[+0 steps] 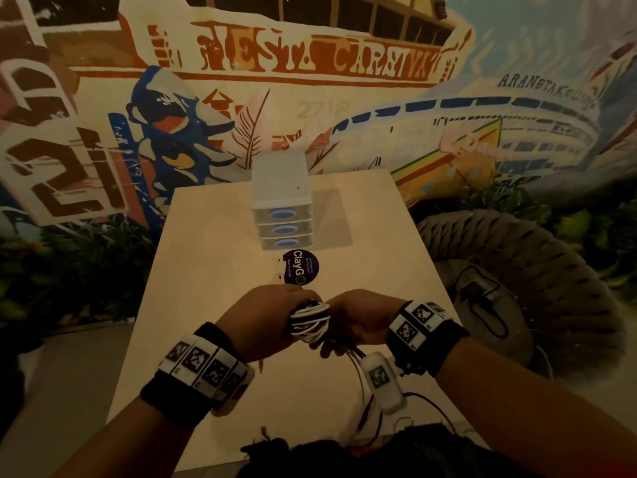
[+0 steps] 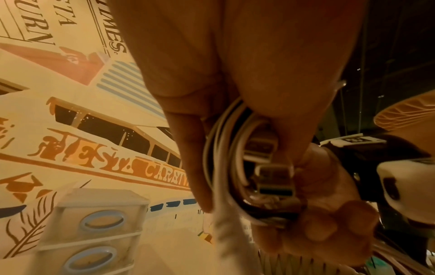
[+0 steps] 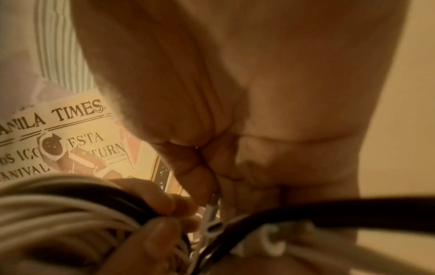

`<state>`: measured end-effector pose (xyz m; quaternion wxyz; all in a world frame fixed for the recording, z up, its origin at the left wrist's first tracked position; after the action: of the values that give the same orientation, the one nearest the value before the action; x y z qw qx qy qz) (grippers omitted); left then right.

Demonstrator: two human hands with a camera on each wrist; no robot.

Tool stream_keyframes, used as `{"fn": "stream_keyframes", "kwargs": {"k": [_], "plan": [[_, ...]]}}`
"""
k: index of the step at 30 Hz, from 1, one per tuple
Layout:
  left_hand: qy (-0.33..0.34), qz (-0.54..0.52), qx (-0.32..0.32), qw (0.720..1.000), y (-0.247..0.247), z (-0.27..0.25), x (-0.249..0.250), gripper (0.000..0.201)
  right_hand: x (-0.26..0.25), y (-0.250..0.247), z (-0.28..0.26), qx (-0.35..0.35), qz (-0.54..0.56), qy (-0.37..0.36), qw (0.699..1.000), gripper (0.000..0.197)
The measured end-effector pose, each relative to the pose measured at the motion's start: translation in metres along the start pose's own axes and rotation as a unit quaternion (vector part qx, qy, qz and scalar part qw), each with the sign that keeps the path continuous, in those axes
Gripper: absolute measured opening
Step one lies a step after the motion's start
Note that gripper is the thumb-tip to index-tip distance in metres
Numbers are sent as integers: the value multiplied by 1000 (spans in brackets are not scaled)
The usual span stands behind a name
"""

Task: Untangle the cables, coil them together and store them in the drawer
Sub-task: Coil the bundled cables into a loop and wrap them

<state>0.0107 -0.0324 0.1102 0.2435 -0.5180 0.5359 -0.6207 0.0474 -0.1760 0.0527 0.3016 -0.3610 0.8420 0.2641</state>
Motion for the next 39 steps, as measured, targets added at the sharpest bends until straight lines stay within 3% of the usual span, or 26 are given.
{"fn": "stream_keyframes", "kwargs": {"k": [8,13,17,20,23,25,28,33,39], "plan": [[-16,94,-31,995,14,6,-1,23,-1,-6,10,27,66,10,997,39],[-5,121,-13,993,23,9,2,38,3,-17,12,-35,66,17,997,99],[-1,107,4,994,27,9,2,53,2,-18,11,-67,21,-14,997,101],[5,106,-12,994,36,9,1,55,-1,-21,9,-63,2,-16,998,94],[11,99,-3,995,45,10,-5,68,-8,-19,8,-28,-49,-15,998,59],[-4,112,-7,994,49,13,-5,63,-10,-16,8,-22,-71,-13,997,41],[-38,134,-19,990,54,15,-3,53,-12,-11,12,-8,-152,-11,988,42],[-73,173,-35,982,53,14,1,38,-16,-2,18,51,-365,-4,930,35],[-90,185,-47,977,47,12,1,20,-10,9,26,88,-368,26,925,27]]}}
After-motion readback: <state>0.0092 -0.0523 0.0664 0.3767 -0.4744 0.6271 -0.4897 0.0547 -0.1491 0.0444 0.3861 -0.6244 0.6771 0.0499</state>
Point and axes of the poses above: each hand's wrist, its own z-axis towards the middle knuckle, its own y-axis out of the palm, x = y × z, the point moved 4 cm from there along z, towards the middle knuckle
